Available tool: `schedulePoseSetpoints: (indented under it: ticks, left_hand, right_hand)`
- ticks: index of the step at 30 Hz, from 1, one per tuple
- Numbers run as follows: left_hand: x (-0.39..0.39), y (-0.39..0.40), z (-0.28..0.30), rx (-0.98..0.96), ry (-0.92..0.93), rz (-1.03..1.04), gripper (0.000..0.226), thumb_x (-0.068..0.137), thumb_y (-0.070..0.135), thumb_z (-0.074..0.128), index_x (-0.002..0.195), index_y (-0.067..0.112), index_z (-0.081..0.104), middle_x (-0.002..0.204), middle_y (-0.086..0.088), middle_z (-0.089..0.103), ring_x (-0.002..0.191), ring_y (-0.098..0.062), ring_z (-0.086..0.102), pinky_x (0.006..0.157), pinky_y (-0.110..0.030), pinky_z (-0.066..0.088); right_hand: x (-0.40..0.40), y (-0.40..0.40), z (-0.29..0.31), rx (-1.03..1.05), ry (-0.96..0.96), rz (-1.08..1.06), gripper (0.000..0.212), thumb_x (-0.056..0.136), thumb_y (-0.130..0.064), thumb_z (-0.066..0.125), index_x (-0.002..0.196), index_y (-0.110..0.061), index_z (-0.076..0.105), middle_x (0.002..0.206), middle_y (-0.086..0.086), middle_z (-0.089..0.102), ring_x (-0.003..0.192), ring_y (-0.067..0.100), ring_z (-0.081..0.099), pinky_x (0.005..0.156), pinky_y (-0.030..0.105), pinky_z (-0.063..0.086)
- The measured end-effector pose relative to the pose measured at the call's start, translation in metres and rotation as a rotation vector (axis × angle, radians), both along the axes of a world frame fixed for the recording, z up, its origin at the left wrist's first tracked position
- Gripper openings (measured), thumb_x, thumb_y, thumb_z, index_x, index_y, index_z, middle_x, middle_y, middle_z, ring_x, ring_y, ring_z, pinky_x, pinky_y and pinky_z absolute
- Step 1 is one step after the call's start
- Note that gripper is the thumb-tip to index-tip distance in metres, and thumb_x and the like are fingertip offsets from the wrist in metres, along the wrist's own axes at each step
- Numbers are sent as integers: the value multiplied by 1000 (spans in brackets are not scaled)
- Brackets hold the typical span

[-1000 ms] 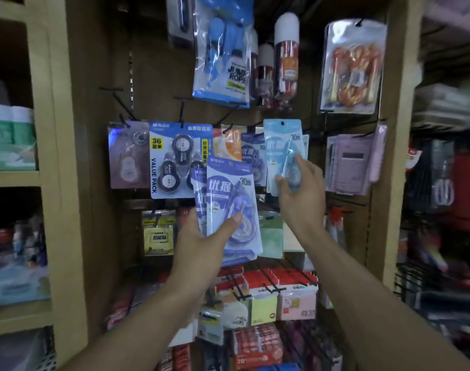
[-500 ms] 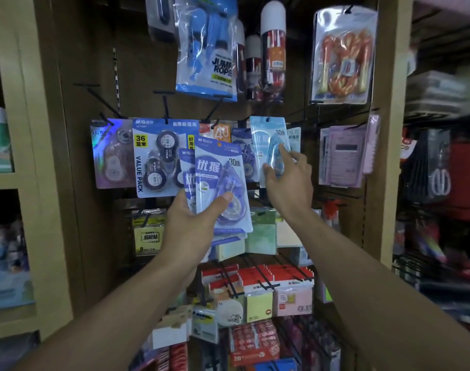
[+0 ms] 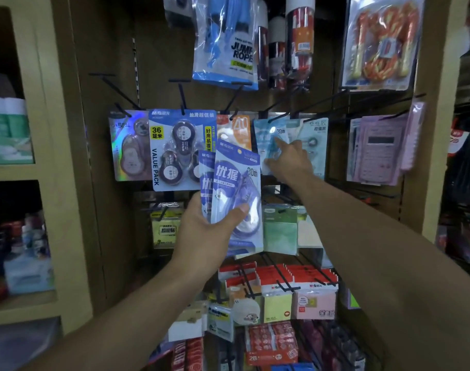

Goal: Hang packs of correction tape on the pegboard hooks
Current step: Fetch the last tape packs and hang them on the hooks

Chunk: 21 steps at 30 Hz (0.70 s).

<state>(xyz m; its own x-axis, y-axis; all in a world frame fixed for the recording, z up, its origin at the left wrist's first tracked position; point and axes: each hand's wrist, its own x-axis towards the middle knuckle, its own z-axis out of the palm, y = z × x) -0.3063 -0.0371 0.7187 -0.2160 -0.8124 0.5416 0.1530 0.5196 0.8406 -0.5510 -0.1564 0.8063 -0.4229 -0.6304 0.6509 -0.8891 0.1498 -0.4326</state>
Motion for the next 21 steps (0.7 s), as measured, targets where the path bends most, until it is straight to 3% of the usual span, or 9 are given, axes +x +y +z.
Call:
schedulePoseSetpoints:
  ticks: [7, 12, 14, 18, 21]
  left_hand:
    - [16, -10, 1, 10, -28, 44, 43, 82, 26, 74, 122, 29, 59, 112, 13, 71, 101, -8, 69, 92, -35, 55]
    - [14, -7, -6, -8, -34, 49, 35, 83, 24, 74, 112, 37, 60, 104, 20, 72, 93, 3, 69, 83, -19, 58]
    - [12, -5, -8, 11, -17, 42, 36, 83, 24, 74, 114, 34, 60, 106, 17, 72, 95, 0, 70, 88, -25, 57]
    - [8, -1, -16, 15, 9, 16, 49, 82, 30, 74, 127, 32, 56, 117, 16, 68, 106, -3, 67, 96, -31, 53]
    - [4, 3, -23, 64, 13, 17, 75, 73, 49, 77, 139, 37, 43, 136, 16, 55, 127, -12, 54, 105, -38, 45]
  right_hand:
    - [-2, -18, 4, -25, -53, 33, 71, 90, -42, 68, 154, -31, 38, 142, 17, 45, 127, 40, 50, 107, 48, 45]
    - [-6, 2, -2, -165, -139, 113, 69, 85, -37, 74, 148, -23, 50, 141, 11, 61, 122, 32, 61, 96, 37, 51]
    - [-1, 17, -5, -207, -125, 135, 65, 87, -35, 74, 147, -22, 53, 140, 10, 61, 120, 32, 62, 95, 37, 51]
    - [21, 54, -19, -383, -206, 276, 52, 90, -41, 72, 137, -23, 60, 137, 5, 60, 117, 25, 61, 97, 36, 52]
    - [47, 88, -38, -480, -242, 376, 41, 94, -37, 69, 132, -24, 61, 133, -1, 60, 111, 16, 60, 93, 32, 51]
